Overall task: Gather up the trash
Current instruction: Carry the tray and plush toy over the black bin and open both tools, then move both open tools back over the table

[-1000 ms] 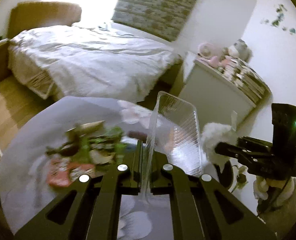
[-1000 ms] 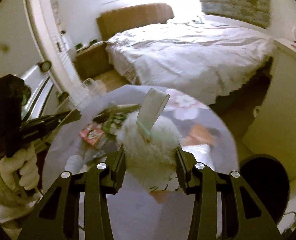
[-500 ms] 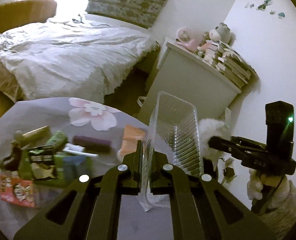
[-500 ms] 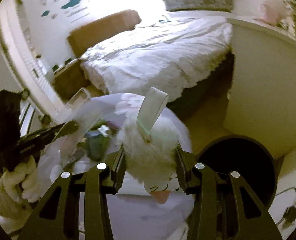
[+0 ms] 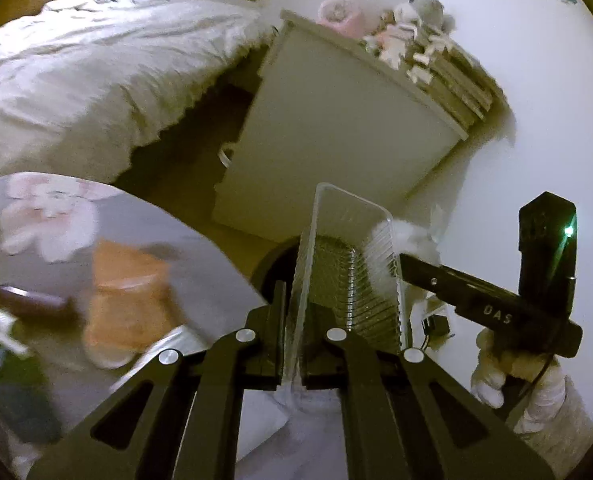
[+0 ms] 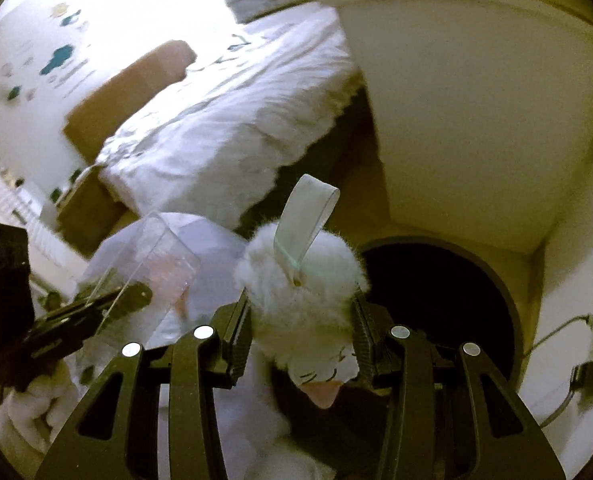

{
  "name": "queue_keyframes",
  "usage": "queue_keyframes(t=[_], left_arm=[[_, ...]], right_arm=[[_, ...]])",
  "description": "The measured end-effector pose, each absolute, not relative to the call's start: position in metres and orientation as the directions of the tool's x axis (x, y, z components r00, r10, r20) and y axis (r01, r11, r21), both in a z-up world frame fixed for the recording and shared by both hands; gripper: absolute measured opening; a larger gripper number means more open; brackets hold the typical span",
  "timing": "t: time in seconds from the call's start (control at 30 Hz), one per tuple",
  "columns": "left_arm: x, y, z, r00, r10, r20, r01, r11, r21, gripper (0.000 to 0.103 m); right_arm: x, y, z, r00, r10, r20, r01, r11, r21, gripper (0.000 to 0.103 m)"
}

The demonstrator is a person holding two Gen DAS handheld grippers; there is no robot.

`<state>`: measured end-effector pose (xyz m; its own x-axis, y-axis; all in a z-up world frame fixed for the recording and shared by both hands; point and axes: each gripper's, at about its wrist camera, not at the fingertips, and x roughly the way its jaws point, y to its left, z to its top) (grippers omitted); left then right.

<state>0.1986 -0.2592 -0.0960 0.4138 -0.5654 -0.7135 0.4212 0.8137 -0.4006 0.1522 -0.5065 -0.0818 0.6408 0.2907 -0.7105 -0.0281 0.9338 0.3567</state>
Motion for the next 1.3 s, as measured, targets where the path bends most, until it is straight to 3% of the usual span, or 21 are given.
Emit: queue_keyframes(t=[0.3, 0.8, 0.9, 0.97, 1.03, 1.1, 1.3], left_arm=[[0.222, -0.310, -0.143, 0.287, -0.558, -0.779, 0.434, 0.800, -0.413, 0.006], [0.234, -0.350, -0.157, 0.246, -0.545, -0.802, 0.444, 0.798, -0.406, 0.006], [0.237, -0.354, -0.159, 0.244, -0.530, -0.812, 0.439, 0.807, -0.395, 0.010], [0.236, -0.356, -0.159, 0.241, -0.519, -0.820, 0.439, 0.812, -0.385, 0.015], [0.234, -0.356, -0.158, 0.251, -0.514, -0.820, 0.435, 0.817, -0.379, 0.053], [0.229, -0.350, -0.152, 0.277, -0.520, -0.808, 0.429, 0.819, -0.380, 0.066], [0.201, -0.326, -0.131, 0.319, -0.535, -0.782, 0.429, 0.817, -0.384, 0.066]], right_arm=[[0.166, -0.550, -0.129, 0.606, 0.247, -0.756, 0.100, 0.919, 0.381, 0.043], [0.168, -0.574, -0.155, 0.590, 0.225, -0.775, 0.169, 0.905, 0.391, 0.043], [0.166, -0.578, -0.156, 0.588, 0.214, -0.780, 0.185, 0.903, 0.387, 0.052], [0.164, -0.578, -0.154, 0.589, 0.207, -0.781, 0.193, 0.903, 0.384, 0.057], [0.161, -0.578, -0.151, 0.596, 0.199, -0.778, 0.194, 0.904, 0.380, 0.060], [0.157, -0.578, -0.147, 0.604, 0.196, -0.773, 0.193, 0.905, 0.380, 0.062], [0.136, -0.560, -0.127, 0.632, 0.214, -0.745, 0.153, 0.908, 0.391, 0.062]])
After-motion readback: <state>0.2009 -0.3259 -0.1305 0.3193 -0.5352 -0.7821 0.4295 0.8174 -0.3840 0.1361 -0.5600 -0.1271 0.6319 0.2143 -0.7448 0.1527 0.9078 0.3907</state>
